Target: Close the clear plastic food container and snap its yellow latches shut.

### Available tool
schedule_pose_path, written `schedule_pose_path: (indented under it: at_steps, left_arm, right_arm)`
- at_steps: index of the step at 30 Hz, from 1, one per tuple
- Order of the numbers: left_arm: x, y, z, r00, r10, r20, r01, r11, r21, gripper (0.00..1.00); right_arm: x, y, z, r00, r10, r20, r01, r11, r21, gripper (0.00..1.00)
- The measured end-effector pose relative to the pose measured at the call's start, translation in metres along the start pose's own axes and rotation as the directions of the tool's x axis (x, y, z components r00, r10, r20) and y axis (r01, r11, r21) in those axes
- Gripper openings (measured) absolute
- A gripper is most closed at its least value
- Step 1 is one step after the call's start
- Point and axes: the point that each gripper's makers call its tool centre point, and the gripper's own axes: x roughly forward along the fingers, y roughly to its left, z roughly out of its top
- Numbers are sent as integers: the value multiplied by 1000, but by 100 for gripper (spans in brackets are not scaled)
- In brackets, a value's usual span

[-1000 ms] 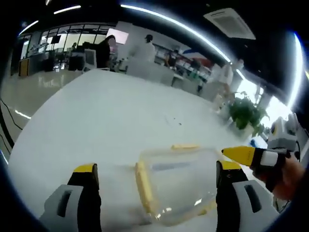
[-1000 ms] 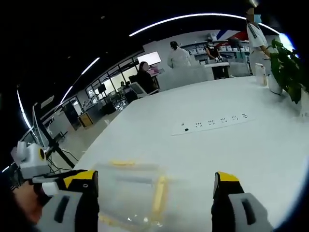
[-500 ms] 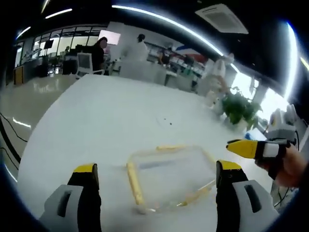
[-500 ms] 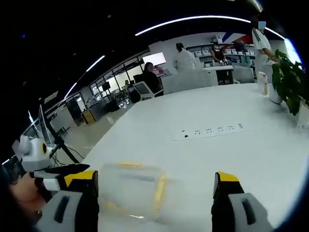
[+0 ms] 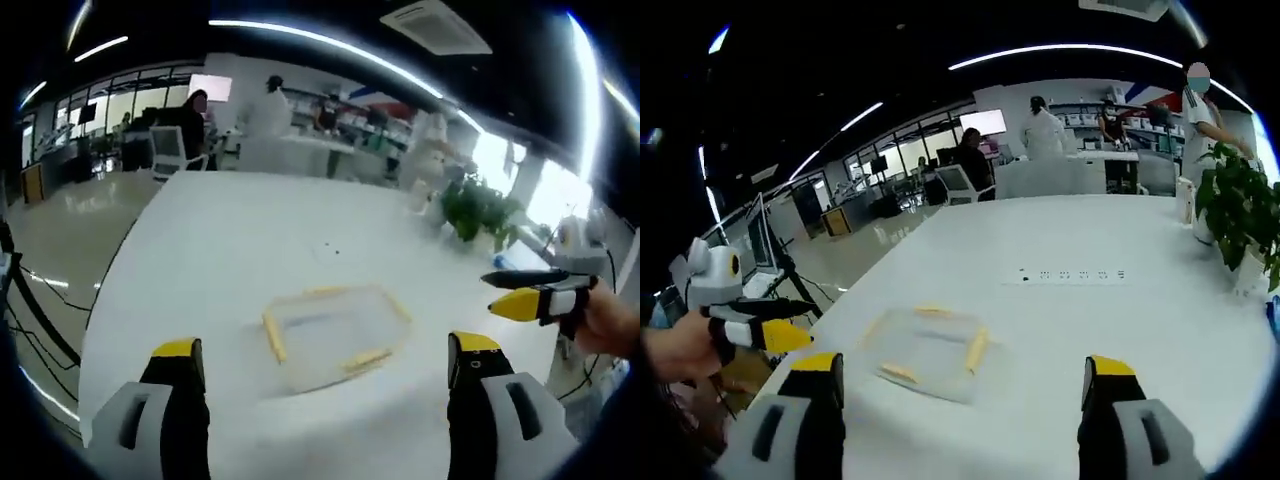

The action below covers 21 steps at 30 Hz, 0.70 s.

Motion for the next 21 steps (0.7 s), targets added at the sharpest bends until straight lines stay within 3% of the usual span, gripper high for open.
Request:
schedule_pose_path:
  at_steps: [6,11,16,21]
  left_arm:
    - [-50,-21,-5,1000,-8,1,8,1000,28,99]
    - [-88,-41,-21,1000,-13,-11,14,998,62,99]
    - [-120,-45,-48,998,2,-55,1,998,58,99]
    - [-156,-45,-67,997,19,-79,-12,996,89,99]
  right_arm:
    - [-59,3,-1,999,7,38,-6,999,-31,100]
    - [-106,5,-11,998,16,63,-12,998,-55,100]
    - [-139,0,-37,999,20,47,-17,999,-51,100]
    - [-177,-7,-81,1000,3,-13,-4,998,-66,100]
